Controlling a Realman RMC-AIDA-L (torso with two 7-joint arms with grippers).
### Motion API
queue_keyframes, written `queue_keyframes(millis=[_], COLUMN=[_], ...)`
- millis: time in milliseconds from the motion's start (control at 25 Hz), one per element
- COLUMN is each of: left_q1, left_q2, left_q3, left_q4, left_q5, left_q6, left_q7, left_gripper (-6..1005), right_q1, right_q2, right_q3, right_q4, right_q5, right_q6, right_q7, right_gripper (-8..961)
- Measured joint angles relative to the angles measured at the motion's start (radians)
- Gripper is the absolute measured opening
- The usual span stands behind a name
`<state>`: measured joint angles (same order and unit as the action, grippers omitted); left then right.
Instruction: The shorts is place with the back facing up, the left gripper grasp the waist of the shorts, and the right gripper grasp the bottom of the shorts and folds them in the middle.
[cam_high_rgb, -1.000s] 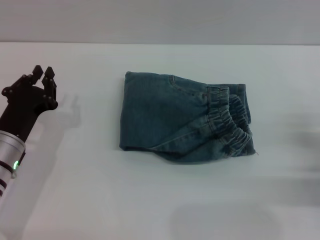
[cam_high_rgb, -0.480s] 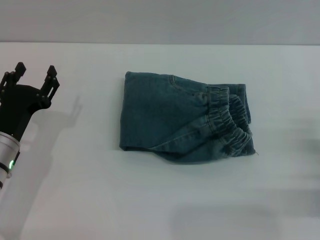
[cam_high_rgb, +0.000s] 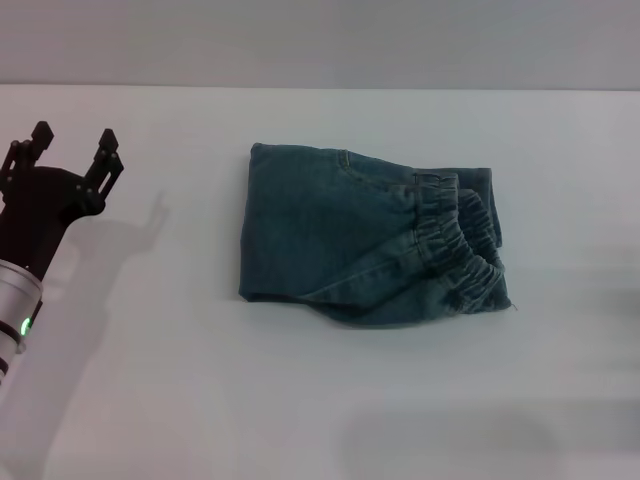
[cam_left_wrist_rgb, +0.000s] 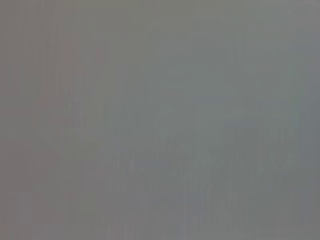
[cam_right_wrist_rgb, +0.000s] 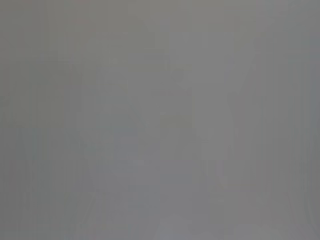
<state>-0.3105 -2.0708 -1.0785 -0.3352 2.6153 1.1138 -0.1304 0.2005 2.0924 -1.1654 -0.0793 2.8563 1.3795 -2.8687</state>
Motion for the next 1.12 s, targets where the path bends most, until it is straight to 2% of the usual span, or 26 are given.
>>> queue_keyframes(millis=[1120], left_q1=[0.011], left_q2=[0.001], left_q3=[0.003], left_q4=[0.012], left_q5=[0.006], left_q6=[0.014], left_q7=[0.000], left_gripper=[765], right_q1=[0.000], right_q2=[-0.008], right_q3=[-0.021], right_q4=[0.047], right_q5=[-0.038], right_q6=[0.042], right_q7=[-0.003], right_gripper=[601])
